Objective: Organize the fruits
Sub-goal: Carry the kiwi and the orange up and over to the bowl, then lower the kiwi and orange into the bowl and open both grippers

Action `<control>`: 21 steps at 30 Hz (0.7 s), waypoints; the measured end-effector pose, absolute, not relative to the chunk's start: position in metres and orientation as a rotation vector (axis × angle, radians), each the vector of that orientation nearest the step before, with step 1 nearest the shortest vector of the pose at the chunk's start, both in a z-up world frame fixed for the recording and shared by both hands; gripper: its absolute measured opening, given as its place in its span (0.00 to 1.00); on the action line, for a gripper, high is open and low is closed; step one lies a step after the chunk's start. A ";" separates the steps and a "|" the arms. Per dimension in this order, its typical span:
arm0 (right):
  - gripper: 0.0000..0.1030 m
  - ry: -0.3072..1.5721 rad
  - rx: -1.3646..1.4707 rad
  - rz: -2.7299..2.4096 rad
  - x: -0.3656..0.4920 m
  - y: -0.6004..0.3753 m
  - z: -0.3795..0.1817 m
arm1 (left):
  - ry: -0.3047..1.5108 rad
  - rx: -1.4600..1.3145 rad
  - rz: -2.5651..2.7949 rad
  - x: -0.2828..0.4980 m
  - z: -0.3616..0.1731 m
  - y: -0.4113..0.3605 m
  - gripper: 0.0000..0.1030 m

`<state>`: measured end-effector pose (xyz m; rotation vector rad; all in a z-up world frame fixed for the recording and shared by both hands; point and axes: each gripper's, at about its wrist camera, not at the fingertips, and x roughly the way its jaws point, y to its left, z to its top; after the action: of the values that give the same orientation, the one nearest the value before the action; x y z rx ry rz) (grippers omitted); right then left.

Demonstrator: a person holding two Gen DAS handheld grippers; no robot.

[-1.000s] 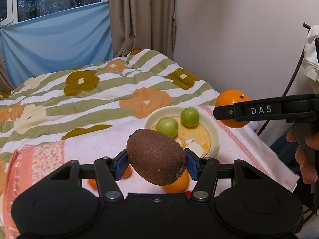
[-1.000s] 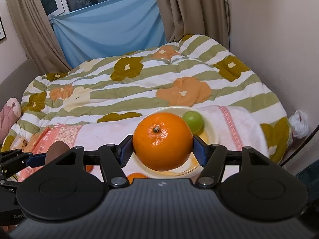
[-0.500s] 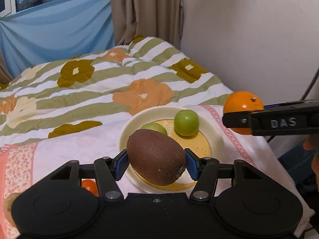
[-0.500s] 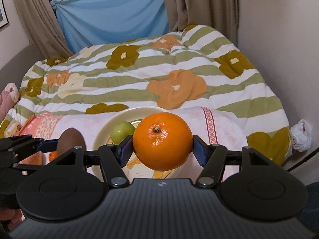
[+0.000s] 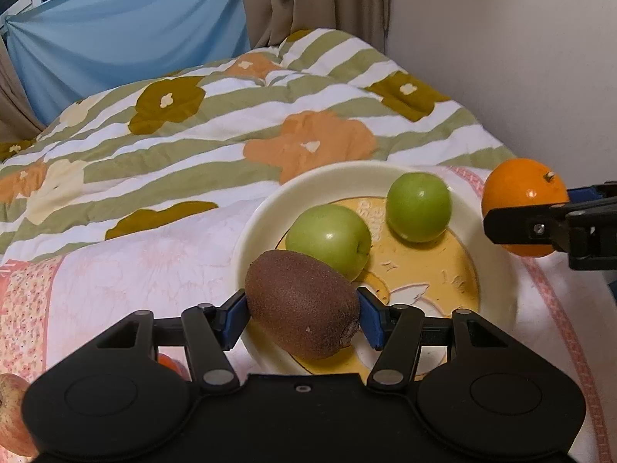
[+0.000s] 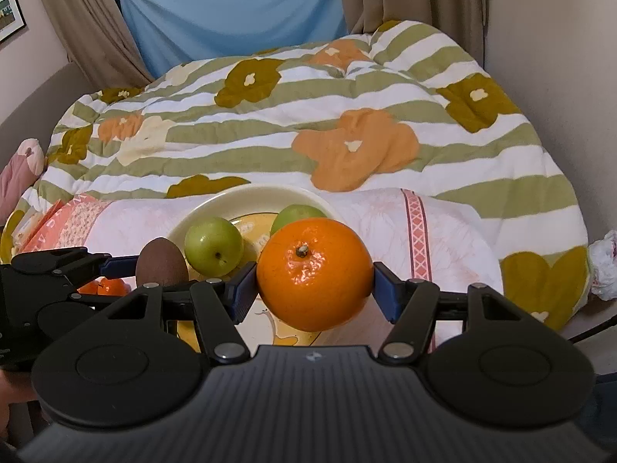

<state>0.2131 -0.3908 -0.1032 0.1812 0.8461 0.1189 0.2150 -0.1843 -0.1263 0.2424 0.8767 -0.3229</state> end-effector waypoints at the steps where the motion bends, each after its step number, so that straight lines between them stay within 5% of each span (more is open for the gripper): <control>1: 0.75 0.849 0.181 0.122 0.214 -0.391 -0.105 | 0.873 0.255 -0.320 0.215 -0.127 -0.186 0.61; 8: 0.75 0.855 0.161 0.135 0.219 -0.390 -0.109 | 0.894 0.308 -0.319 0.217 -0.138 -0.198 0.63; 10: 0.75 0.855 0.156 0.141 0.219 -0.389 -0.109 | 0.879 0.319 -0.316 0.214 -0.137 -0.200 0.73; 12: 0.75 0.854 0.151 0.147 0.218 -0.389 -0.108 | 0.843 0.340 -0.306 0.210 -0.130 -0.202 0.98; 21: 0.75 0.865 0.130 0.171 0.218 -0.388 -0.106 | 0.807 0.343 -0.294 0.189 -0.104 -0.187 0.99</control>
<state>0.2181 -0.3880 -0.1065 0.1297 0.8652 0.1707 0.1891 -0.1871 -0.1044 0.3425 0.8067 -0.2945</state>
